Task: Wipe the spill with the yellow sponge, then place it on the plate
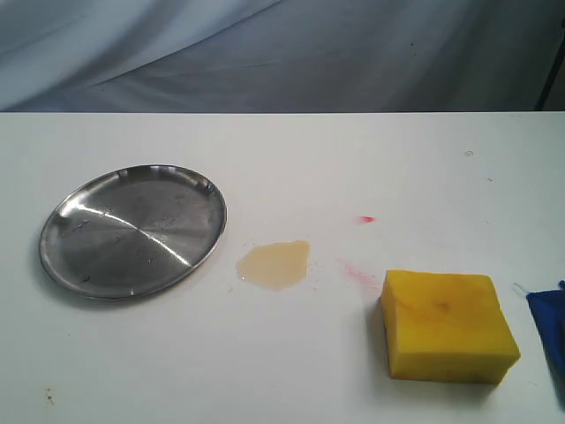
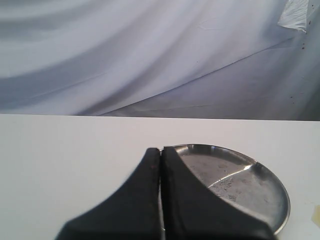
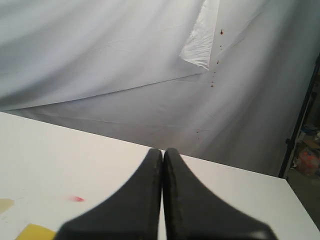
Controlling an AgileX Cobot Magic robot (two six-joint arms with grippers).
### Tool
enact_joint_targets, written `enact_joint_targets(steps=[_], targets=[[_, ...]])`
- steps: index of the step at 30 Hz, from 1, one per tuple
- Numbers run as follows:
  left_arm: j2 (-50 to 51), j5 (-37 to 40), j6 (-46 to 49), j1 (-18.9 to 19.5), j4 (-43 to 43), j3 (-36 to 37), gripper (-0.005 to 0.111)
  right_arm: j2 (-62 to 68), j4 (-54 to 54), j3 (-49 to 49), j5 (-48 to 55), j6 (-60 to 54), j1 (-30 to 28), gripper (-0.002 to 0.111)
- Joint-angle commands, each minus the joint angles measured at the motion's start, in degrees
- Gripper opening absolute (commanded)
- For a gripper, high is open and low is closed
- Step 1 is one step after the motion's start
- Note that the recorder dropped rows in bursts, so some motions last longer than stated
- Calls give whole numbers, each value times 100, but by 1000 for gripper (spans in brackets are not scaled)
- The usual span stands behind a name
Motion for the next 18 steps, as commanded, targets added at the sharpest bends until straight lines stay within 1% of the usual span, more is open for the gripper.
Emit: enact_joint_targets(steps=[1,16,18], targets=[[-9,-23,-11,-5,4,25,1,-26,-24,22,-5,9,-30,0],[-9,-23,-2,-5,4,25,1,-26,-24,22,-5,9,-30,0],[-9,-23,-2,-5,4,25,1,-26,117,22,-5,9,-30,0]])
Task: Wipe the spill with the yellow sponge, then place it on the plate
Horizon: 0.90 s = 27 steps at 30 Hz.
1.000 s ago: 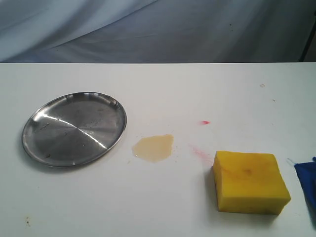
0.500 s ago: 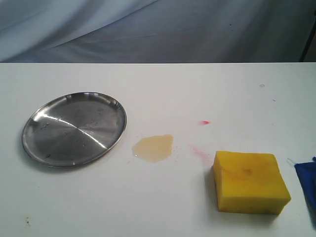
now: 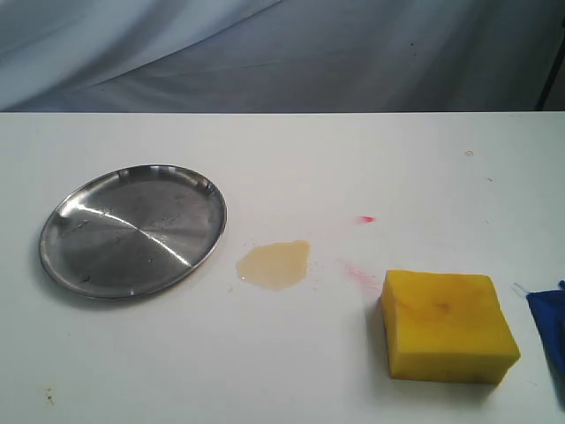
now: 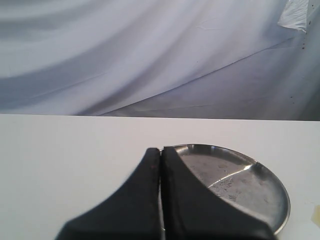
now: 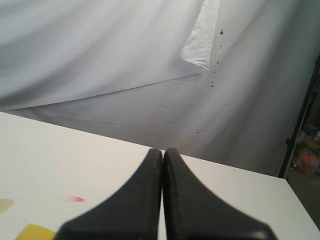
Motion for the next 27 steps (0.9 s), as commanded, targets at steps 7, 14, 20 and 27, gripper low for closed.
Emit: enact_joint_targets(steps=[7,14,20,27], targets=[[-9,-23,-14,-5,4,25,1,-26,325,22,-188,9,-30,0],[-9,-23,-3,-5,4,25,1,-26,672,22,-337,67,-30,0],[-9,-23,-3,-5,4,25,1,-26,832,22,-363,80,-21,0],[-9,-23,-16,-5,4,25,1,-26,1142,-50,-717,80,-21,0]])
